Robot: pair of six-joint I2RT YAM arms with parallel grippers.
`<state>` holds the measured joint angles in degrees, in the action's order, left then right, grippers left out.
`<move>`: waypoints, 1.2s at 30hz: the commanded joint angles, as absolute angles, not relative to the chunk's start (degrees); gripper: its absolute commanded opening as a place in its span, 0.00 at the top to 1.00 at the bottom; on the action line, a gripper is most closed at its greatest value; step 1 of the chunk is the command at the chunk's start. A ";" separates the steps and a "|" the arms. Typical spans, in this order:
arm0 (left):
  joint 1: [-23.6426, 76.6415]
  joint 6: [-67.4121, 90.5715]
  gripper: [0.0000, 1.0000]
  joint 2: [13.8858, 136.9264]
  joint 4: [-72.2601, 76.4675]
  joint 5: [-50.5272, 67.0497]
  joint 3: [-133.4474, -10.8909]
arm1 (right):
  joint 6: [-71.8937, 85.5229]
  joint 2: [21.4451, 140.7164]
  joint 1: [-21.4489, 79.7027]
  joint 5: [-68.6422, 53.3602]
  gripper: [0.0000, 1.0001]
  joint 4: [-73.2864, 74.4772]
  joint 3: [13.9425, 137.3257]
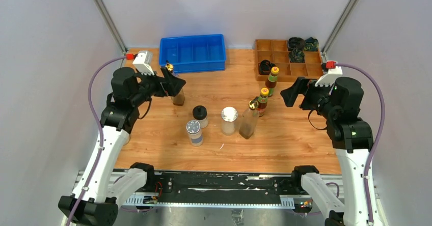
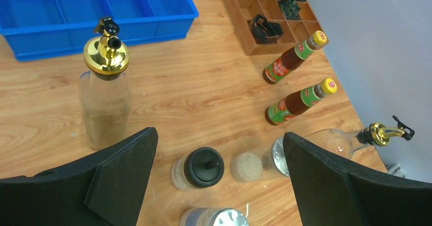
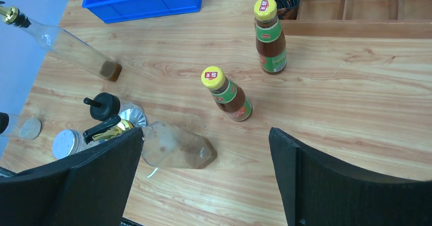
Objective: Organize the condiment bottles
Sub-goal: Move the bottle to the center of the board.
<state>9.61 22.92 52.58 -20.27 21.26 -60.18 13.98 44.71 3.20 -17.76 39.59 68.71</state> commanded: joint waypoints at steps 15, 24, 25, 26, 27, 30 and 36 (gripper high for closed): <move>11.51 15.36 0.00 51.22 -33.60 8.51 -70.06 | 11.59 43.98 2.89 -26.59 0.00 43.74 75.77; 11.43 15.43 0.00 64.34 -40.02 4.54 -90.13 | 12.06 58.86 2.89 -31.55 0.00 46.94 96.61; 11.43 15.80 0.00 65.60 -40.03 4.41 -91.59 | 12.69 60.88 2.94 -32.26 0.00 46.66 100.22; 11.43 15.97 0.00 66.95 -39.98 4.40 -93.03 | 13.44 63.07 3.09 -33.17 0.00 46.10 102.68; 11.46 15.87 0.00 68.81 -40.10 4.39 -94.47 | 14.01 66.05 3.26 -34.08 0.00 45.69 105.31; 11.44 14.72 0.00 72.70 -40.66 3.27 -98.65 | 14.37 73.99 4.92 -34.86 0.00 46.72 114.30; 11.49 14.13 0.05 70.53 -42.41 3.94 -94.43 | 6.45 86.08 17.19 -27.41 0.00 61.81 126.69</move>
<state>11.11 15.18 74.70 -39.99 4.21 -98.43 11.84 83.33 8.36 -32.60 48.71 123.76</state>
